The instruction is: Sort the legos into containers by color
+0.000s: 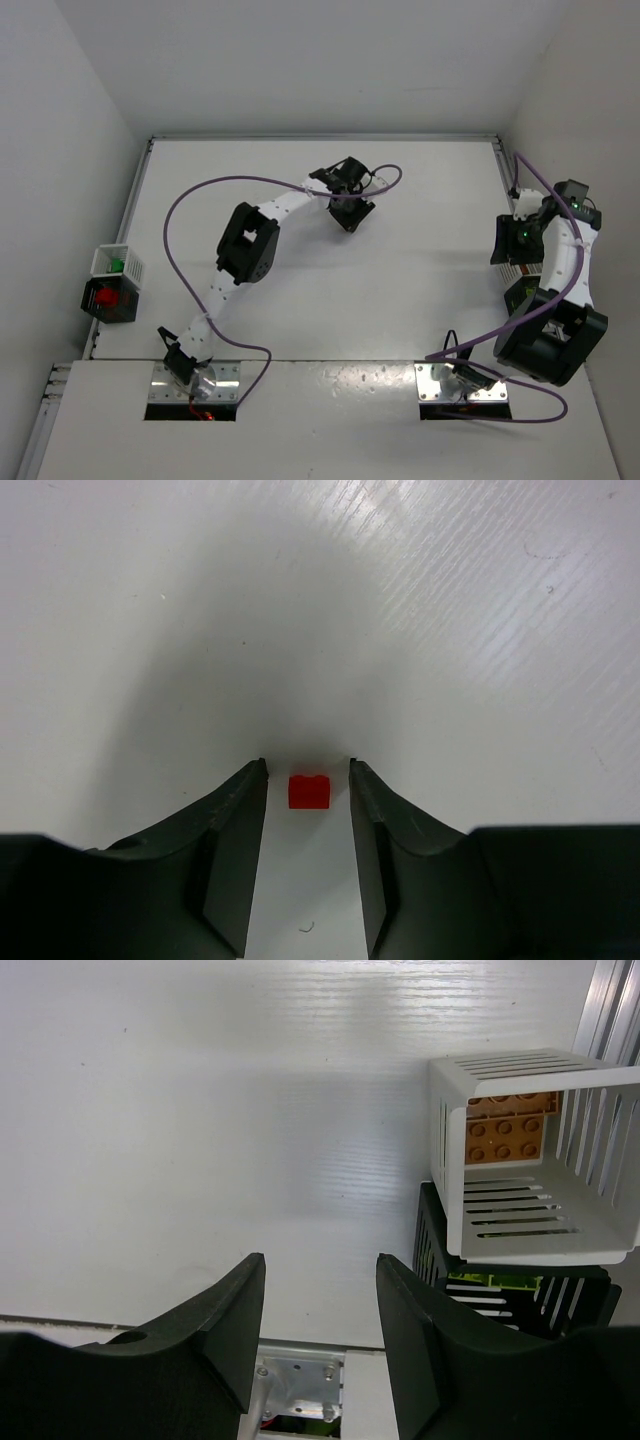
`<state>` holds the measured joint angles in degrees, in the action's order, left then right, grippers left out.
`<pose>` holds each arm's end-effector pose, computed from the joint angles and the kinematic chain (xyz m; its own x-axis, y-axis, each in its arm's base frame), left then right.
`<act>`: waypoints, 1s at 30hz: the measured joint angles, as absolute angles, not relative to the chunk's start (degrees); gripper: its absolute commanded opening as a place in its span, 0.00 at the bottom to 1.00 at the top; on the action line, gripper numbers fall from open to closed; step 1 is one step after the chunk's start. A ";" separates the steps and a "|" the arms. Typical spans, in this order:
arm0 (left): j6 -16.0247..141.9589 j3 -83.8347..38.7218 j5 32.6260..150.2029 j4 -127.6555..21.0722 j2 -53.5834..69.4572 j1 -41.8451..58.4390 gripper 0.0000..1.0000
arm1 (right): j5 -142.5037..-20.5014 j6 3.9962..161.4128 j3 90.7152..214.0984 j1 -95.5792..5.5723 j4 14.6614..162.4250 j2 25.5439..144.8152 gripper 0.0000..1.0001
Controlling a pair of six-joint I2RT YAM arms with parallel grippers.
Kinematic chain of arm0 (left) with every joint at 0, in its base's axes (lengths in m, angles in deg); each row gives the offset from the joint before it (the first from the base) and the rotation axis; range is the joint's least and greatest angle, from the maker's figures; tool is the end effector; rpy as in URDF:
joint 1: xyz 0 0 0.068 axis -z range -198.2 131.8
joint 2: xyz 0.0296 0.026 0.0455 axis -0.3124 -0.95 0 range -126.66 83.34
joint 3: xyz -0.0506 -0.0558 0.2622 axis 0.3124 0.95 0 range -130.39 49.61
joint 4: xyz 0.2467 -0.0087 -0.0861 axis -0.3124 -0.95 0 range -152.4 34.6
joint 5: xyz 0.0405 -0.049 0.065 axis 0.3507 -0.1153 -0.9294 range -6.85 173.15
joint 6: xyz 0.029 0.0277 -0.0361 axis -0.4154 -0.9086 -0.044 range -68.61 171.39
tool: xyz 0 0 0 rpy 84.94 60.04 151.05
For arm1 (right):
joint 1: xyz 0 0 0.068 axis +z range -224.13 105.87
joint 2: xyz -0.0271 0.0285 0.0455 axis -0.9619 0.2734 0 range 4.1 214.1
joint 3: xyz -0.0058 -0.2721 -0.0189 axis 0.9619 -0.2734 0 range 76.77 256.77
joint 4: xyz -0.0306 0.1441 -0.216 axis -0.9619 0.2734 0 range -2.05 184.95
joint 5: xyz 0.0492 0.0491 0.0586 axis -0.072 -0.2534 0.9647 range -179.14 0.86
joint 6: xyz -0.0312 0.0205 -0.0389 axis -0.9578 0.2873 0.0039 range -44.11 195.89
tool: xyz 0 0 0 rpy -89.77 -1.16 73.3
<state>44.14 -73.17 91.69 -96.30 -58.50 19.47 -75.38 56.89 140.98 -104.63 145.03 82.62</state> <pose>0.4190 -0.3301 0.1588 -0.5961 0.6179 -0.5127 0.7443 0.6647 -0.0642 0.2235 -0.1218 0.2669 -0.9113 0.1698 -0.3750 0.1385 0.9843 0.1092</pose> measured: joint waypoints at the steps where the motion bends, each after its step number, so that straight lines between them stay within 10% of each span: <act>1: 44.14 -72.97 91.51 -96.13 -58.39 19.47 0.44 | -75.38 56.97 140.98 -104.63 145.03 82.62 0.49; 17: 44.10 -68.21 90.66 -92.74 -56.03 18.92 0.36 | -75.10 57.52 140.34 -104.63 144.87 82.99 0.49; 30: 44.67 -66.81 90.46 -91.58 -55.26 18.59 0.07 | -74.99 57.67 140.19 -104.57 144.90 83.06 0.46</act>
<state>44.67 -66.81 90.46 -91.58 -55.26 18.59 -74.99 57.67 140.19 -104.57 144.90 83.06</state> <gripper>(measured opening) 0.229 0.470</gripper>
